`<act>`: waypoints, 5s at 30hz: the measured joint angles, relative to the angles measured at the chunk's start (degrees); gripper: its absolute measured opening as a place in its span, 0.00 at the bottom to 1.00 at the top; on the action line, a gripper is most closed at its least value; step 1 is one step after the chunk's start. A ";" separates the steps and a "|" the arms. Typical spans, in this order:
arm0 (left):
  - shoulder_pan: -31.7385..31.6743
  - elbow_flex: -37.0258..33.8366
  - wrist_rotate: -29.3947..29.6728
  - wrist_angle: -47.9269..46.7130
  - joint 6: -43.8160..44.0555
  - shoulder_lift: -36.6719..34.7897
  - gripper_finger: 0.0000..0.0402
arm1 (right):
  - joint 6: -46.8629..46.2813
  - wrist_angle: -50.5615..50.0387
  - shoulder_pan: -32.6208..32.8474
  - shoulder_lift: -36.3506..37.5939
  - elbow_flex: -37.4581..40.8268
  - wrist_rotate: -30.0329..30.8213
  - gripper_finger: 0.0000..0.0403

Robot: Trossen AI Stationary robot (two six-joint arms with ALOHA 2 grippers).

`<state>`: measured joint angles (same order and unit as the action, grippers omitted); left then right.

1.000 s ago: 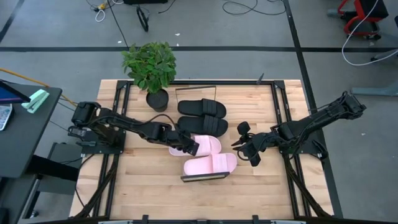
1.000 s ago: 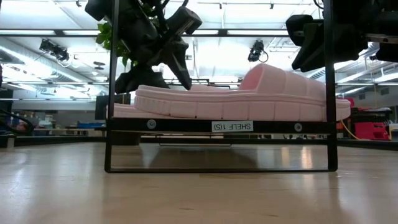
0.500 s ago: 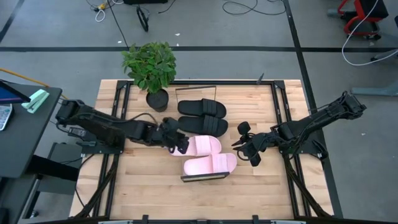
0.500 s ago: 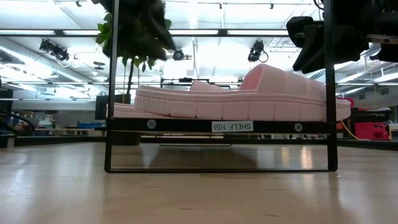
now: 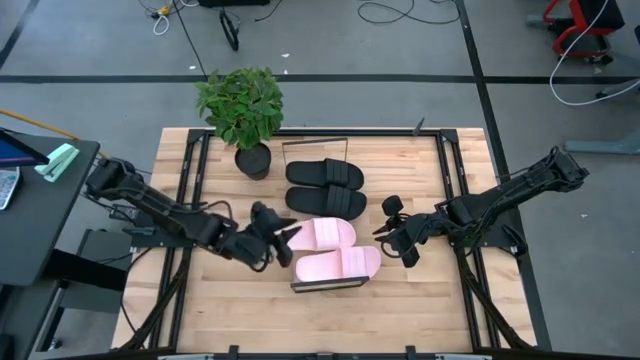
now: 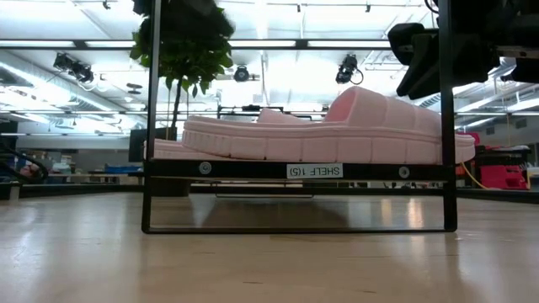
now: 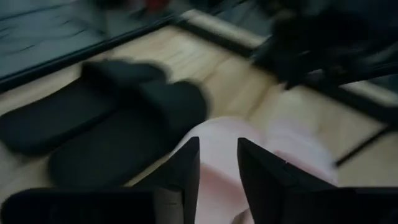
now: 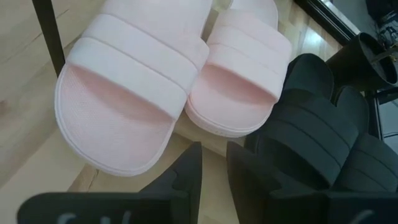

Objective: Pick and place slides into the shelf
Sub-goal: Return to Home Position

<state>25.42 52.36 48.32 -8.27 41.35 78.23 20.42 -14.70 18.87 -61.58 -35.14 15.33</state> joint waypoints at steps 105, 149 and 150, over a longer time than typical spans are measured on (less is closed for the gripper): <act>-27.25 -51.93 -35.31 21.66 -37.44 -77.90 0.11 | -3.83 -0.68 -19.77 10.27 2.15 -12.89 0.01; -27.25 -51.96 -35.32 16.86 -41.56 -77.90 0.04 | -21.30 21.26 -23.71 56.68 33.64 -29.37 0.00; -27.25 -51.96 -35.32 16.84 -41.55 -77.90 0.04 | -21.25 19.46 -23.74 57.68 33.64 -28.83 0.00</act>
<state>-1.83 0.40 12.99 8.56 -0.20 0.34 -0.83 4.76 -4.86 -3.90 -1.50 -13.50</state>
